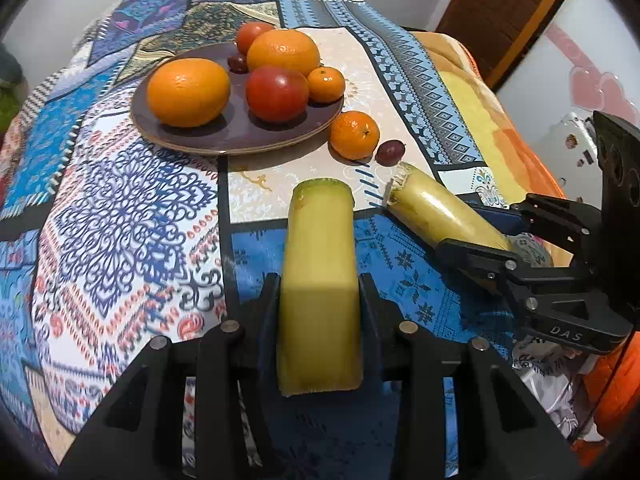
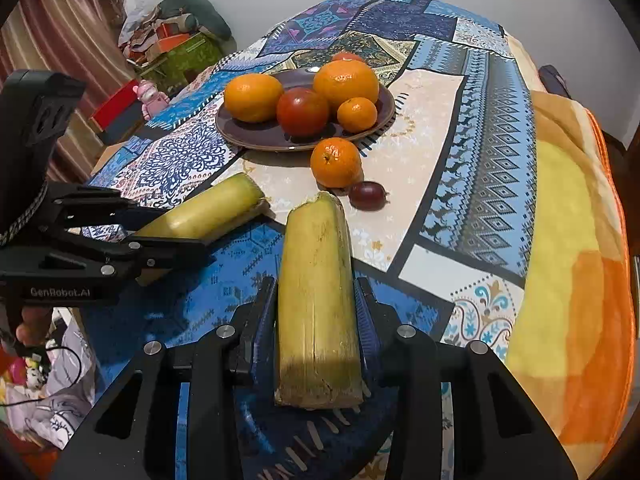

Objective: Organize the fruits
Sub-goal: 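Carry both corn cobs toward the purple plate with both tools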

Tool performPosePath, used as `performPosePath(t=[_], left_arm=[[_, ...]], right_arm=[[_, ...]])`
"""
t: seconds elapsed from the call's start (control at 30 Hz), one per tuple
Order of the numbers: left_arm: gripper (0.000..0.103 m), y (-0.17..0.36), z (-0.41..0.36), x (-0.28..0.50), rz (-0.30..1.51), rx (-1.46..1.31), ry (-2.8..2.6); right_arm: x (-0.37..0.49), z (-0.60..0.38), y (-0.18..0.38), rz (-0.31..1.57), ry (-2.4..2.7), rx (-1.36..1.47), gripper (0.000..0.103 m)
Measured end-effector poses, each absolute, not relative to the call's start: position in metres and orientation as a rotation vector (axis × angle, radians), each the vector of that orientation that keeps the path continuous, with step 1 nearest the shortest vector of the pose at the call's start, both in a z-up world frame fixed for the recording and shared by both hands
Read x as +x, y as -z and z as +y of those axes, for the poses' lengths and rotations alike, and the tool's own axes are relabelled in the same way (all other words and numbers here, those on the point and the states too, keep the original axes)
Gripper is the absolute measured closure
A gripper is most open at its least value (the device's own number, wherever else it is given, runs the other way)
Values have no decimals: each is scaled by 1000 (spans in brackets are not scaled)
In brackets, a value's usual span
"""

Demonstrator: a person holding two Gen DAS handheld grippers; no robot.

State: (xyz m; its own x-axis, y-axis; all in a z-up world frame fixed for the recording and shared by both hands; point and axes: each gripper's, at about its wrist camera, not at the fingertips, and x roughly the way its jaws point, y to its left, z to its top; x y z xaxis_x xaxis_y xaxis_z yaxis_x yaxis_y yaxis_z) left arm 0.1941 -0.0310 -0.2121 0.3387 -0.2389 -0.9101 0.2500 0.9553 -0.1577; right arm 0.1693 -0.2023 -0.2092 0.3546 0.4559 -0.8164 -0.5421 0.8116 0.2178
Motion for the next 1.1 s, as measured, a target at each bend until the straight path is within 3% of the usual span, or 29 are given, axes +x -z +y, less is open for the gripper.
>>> performPosePath(t=[0.33,0.6,1.03,1.07,1.1], left_arm=[[65,224,-41,210,1185,14,346],[66,226,-44,218,1166,-1,348],[68,182,-6,208,1061,-59,247],[79,176,-2,208,1044,-64,240],[103,171,2,208,1036,-73,241]], right_arm=[[184,-193,221,1096,-658,-35,67],[184,-180,220,1035,-637,-69,68],[186,-193,189,948,-620,-14,68],[187,-193,187,942,-621,-14,68],[188,-192,184,932,-619,-12,68]])
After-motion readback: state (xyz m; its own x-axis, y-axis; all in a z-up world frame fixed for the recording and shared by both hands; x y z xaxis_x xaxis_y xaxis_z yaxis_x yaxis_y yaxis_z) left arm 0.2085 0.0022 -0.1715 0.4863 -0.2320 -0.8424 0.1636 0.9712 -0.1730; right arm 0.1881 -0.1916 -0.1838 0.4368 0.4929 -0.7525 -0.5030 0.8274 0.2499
